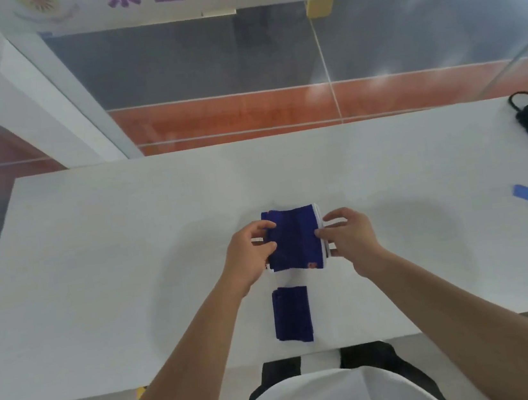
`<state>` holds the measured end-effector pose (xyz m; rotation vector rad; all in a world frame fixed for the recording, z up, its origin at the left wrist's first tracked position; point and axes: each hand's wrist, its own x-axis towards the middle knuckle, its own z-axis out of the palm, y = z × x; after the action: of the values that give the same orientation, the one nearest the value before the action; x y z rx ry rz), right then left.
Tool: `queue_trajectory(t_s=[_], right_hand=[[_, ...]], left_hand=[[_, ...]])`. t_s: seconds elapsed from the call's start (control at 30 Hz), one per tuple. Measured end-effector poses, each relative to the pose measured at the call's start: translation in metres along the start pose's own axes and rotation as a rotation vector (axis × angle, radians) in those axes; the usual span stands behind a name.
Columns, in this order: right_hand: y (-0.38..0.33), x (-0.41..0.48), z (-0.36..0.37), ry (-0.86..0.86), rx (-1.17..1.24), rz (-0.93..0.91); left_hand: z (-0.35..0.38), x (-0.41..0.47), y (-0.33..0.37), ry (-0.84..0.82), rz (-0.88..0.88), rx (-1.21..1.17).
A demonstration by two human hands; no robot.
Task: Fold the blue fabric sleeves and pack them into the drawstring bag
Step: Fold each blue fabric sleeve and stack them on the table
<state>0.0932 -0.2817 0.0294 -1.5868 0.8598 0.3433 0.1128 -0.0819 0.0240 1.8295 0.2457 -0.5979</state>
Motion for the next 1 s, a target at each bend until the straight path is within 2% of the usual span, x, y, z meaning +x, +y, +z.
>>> queue_trajectory(t_s=[0.4,0.8,0.93,1.0], right_hand=[[0.019,0.026,0.031,0.099,-0.261,-0.070],[0.025,0.028,0.035,0.135,-0.333,-0.047],[0.025,0.003,0.015,0.115,-0.291,-0.048],[0.034,-0.020,0.002,0.055,-0.252,-0.035]], left_hand=[[-0.001,0.025,-0.029,0.089,0.100,0.305],[-0.001,0.021,-0.031,0.073,0.093,0.347],[-0.008,0.000,-0.020,0.107,0.062,0.244],[-0.012,-0.024,-0.019,0.120,-0.010,0.176]])
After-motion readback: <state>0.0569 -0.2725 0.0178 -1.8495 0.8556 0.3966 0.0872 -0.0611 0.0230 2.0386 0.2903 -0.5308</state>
